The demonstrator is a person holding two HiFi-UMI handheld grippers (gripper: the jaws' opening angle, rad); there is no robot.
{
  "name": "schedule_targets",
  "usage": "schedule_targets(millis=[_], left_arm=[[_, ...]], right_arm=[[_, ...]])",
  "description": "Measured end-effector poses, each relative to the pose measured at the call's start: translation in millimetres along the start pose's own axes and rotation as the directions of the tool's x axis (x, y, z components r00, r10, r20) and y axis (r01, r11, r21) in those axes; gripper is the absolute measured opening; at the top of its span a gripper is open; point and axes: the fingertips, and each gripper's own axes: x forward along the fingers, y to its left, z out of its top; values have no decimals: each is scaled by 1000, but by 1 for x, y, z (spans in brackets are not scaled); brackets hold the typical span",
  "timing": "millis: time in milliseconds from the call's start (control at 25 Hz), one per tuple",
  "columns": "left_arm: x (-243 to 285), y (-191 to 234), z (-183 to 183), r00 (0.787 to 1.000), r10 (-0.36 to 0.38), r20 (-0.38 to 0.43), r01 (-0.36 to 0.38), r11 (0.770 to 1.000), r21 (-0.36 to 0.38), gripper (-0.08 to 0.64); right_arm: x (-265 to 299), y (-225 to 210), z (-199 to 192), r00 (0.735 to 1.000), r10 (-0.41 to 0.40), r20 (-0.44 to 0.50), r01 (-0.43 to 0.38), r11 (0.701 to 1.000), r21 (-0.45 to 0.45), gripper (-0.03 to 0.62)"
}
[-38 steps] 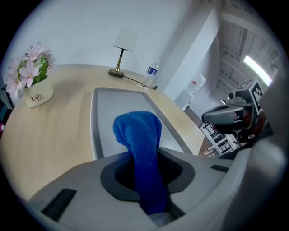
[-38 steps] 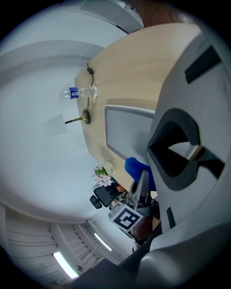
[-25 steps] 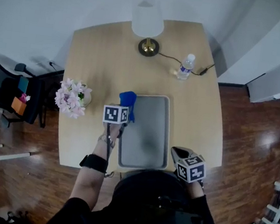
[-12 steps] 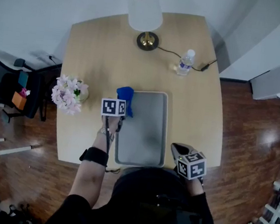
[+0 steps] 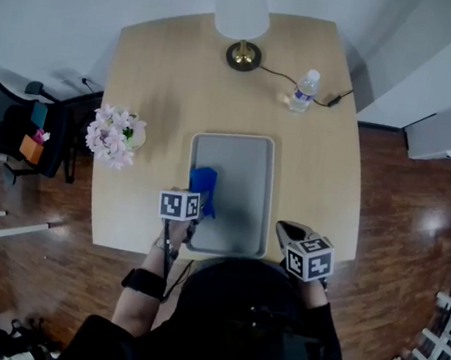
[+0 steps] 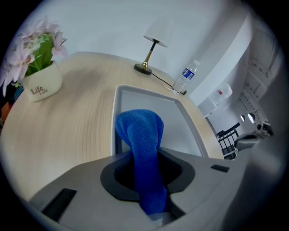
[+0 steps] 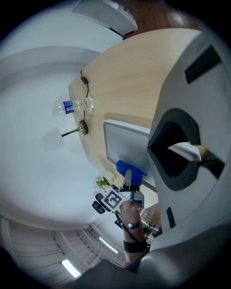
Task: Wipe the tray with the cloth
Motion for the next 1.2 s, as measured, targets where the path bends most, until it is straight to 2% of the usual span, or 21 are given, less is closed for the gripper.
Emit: schedule_targets(millis=[280, 400, 520, 680, 840, 1040, 1200], left_arm=[[-38, -28, -115, 995, -47, -88, 44, 998, -33, 98], [-45, -35, -139, 994, -59, -97, 53, 996, -72, 98], [-46, -37, -140, 994, -68, -88, 61, 995, -83, 98], [-39, -43, -102, 996, -73, -43, 71, 997, -33, 98], [-15, -51, -18, 996, -83, 42, 82, 996, 21, 98], [21, -44, 77, 992, -65, 105, 64, 998, 13, 98], [44, -29, 129, 994, -19, 108, 18, 1000, 15, 98]], right_arm=[[3, 7, -7, 1000, 3, -14, -3, 1000, -9, 6], [5, 11, -8, 1000, 8, -20, -8, 1000, -17, 6], [5, 13, -9, 1000, 9, -24, -10, 1000, -25, 6], [3, 10, -8, 1000, 5, -23, -6, 1000, -28, 6], [0, 5, -9, 1000, 2, -24, -3, 1000, -25, 6], [-6, -3, -12, 1000, -8, -23, 8, 1000, -12, 6], [-11, -12, -11, 1000, -13, -18, 13, 1000, 3, 6]])
